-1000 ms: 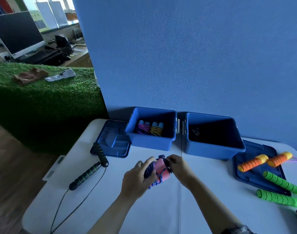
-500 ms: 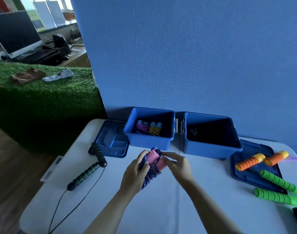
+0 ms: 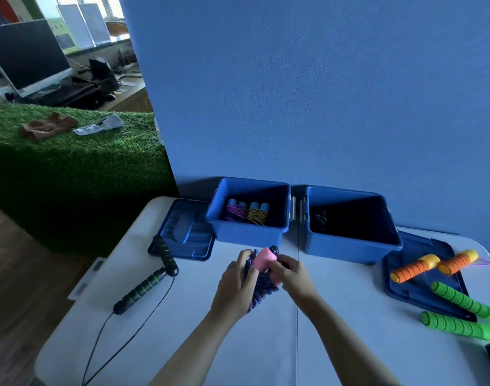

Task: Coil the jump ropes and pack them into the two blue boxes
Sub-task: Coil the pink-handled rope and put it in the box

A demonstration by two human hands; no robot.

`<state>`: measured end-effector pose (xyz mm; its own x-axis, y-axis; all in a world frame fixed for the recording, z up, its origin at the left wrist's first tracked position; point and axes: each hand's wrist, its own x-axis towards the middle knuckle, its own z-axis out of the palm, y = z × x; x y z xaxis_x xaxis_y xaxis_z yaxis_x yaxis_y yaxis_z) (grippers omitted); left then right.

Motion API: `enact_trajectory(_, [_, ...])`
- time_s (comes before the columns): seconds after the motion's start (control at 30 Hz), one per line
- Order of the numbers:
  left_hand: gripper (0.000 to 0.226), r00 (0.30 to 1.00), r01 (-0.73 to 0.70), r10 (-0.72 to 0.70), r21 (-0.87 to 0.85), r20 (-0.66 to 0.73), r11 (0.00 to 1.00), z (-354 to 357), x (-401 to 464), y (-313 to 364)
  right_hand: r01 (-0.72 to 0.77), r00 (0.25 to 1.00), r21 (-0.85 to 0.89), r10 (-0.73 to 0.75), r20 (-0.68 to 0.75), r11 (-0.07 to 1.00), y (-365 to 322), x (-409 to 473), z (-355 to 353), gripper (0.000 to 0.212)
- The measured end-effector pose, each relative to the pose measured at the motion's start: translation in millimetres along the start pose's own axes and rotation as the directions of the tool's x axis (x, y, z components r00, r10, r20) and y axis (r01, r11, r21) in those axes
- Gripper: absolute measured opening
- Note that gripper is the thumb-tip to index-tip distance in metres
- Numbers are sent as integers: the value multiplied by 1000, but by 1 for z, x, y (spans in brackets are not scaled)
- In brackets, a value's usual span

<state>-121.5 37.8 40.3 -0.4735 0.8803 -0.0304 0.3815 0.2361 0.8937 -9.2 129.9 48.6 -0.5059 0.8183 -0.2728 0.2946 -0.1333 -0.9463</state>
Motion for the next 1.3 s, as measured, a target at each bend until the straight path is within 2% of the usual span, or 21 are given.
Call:
enact_trajectory(0.07, [22,997,61,-62,-25,-55,998,6,10,-2,-76,997,114,73,27,991,10,-2,0,52])
enact_trajectory(0.1, [29,989,126,-131,-67,-68,990,8,16,-1,-111,992,187,98,75,976,15,-4,2,63])
enact_trajectory(0.13, [33,976,201,-209,-112,-62,973,10,21,0,-133,986,236,105,128,963,18,-8,5,70])
enact_trajectory(0.2, [32,956,285,-293,-167,-28,944,14,27,3,-116,979,224,73,188,968,23,-12,12,79])
enact_trajectory(0.3, [26,954,293,-300,-187,-7,938,17,22,5,-13,993,102,2,116,995,30,-11,13,89])
enact_trajectory(0.4, [20,950,305,-312,-183,-9,934,20,21,-3,38,992,21,-40,123,999,31,-14,11,84])
enact_trajectory(0.57, [8,942,325,-334,-245,4,913,21,22,-11,84,991,-102,-73,108,991,36,-11,14,90])
enact_trajectory(0.7, [6,942,322,-335,-305,11,896,22,27,-12,107,990,-70,-100,104,992,36,-9,18,70])
enact_trajectory(0.8, [17,928,363,-370,-322,41,875,20,28,-15,93,988,-17,-90,124,996,35,-6,22,61])
enact_trajectory(0.87, [14,924,371,-379,-333,45,867,19,31,-18,83,987,-19,-80,138,996,36,-2,22,55])
enact_trajectory(0.97, [18,924,378,-373,-337,83,862,13,40,-22,60,990,-71,-51,128,996,33,10,24,63])
enact_trajectory(1.07, [29,905,426,-408,-299,124,854,0,56,-26,33,997,-179,-21,72,983,24,29,26,78])
enact_trajectory(1.13, [34,915,402,-384,-218,121,889,-12,71,-30,20,999,-232,-12,37,973,16,45,28,80])
enact_trajectory(1.2, [34,952,296,-289,-67,97,953,-25,90,-33,17,1000,-273,-12,19,962,9,64,31,77])
enact_trajectory(1.23, [41,977,204,-206,46,57,978,-32,102,-37,22,1000,-272,-23,-2,962,5,73,33,77])
enact_trajectory(1.3, [55,993,111,-96,232,-74,966,-48,129,-46,42,996,-246,-61,-70,968,-4,93,36,75])
